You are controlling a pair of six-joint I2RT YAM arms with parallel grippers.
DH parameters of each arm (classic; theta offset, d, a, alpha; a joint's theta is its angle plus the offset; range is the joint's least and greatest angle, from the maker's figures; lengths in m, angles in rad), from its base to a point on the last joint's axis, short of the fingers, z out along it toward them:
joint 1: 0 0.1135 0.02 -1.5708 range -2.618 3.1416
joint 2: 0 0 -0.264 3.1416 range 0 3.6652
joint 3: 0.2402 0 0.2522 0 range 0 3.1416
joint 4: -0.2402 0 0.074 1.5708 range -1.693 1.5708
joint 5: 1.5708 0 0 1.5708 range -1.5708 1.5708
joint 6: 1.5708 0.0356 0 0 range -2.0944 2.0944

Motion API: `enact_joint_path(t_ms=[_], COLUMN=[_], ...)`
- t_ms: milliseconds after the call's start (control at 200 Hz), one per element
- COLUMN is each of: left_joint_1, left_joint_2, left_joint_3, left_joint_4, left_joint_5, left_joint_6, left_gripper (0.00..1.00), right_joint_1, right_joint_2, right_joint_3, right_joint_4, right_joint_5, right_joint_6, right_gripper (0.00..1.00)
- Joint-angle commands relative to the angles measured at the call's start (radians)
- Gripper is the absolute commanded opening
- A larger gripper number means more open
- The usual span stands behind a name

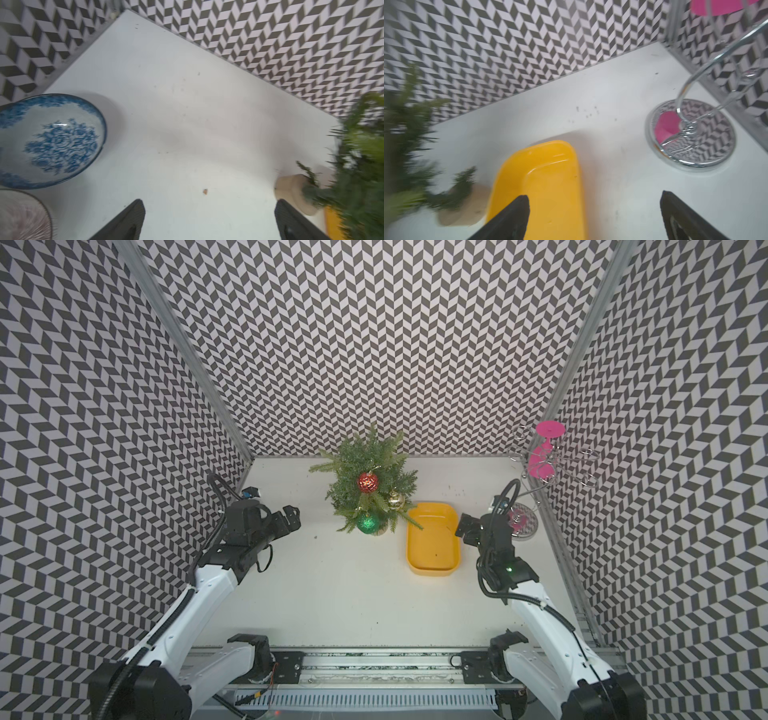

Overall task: Decorate the small christmas tree with ornaments
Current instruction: Reset both arms

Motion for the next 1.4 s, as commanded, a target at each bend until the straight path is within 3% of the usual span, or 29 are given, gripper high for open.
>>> enact_joint_path(t_ms=[0, 180, 270, 395, 556, 746, 811, 936, 1031, 1111, 1191, 1267, 1397], left_joint_1=[0.013, 0.029, 0.051, 0.051, 0.036, 0.034, 0.024, 0.027, 0.027, 0.027, 0.026, 0.022, 0.019], left_joint_2=[0.001, 0.084, 0.186, 0.318, 0.396, 0.483, 0.472, 0.479, 0.544, 0.498, 0.528, 0.505, 0.518], left_joint_3=[-0.09, -0.3, -0.283, -0.292, -0.327, -0.393, -0.385, -0.43, -0.494, -0.462, -0.488, -0.471, -0.481], left_joint_4=[0.197, 0.643, 0.712, 0.898, 1.119, 1.395, 1.35, 1.439, 1.648, 1.502, 1.61, 1.538, 1.579], left_joint_5=[-0.208, -0.361, -0.35, -0.371, -0.309, -0.248, -0.207, -0.157, -0.167, -0.163, -0.167, -0.172, -0.177], left_joint_6=[0.068, 0.169, 0.154, 0.226, 0.294, 0.362, 0.379, 0.398, 0.411, 0.39, 0.405, 0.399, 0.406], left_gripper=[0.99, 0.99, 0.99, 0.99, 0.99, 0.99, 0.99, 0.99, 0.99, 0.99, 0.99, 0.99, 0.99], right_joint_1=[-0.005, -0.008, -0.007, 0.003, -0.016, -0.023, -0.028, -0.054, -0.067, -0.08, -0.098, -0.123, -0.118], right_joint_2=[-0.037, 0.069, 0.22, 0.393, 0.441, 0.453, 0.453, 0.468, 0.446, 0.427, 0.429, 0.481, 0.661], right_joint_3=[-0.141, -0.27, -0.22, -0.217, -0.248, -0.241, -0.219, -0.241, -0.235, -0.258, -0.257, -0.323, -0.392], right_joint_4=[0.358, 0.68, 0.693, 0.933, 1.146, 1.144, 1.09, 1.181, 1.124, 1.147, 1.15, 1.324, 1.649], right_joint_5=[0.264, 0.328, 0.358, 0.432, 0.325, 0.249, 0.235, 0.168, 0.184, 0.148, 0.114, -0.013, -0.089], right_joint_6=[-0.098, -0.155, -0.162, -0.24, -0.314, -0.339, -0.332, -0.346, -0.32, -0.318, -0.313, -0.312, -0.369], right_gripper=[0.99, 0.99, 0.99, 0.99, 0.99, 0.99, 0.99, 0.99, 0.99, 0.99, 0.99, 0.99, 0.99])
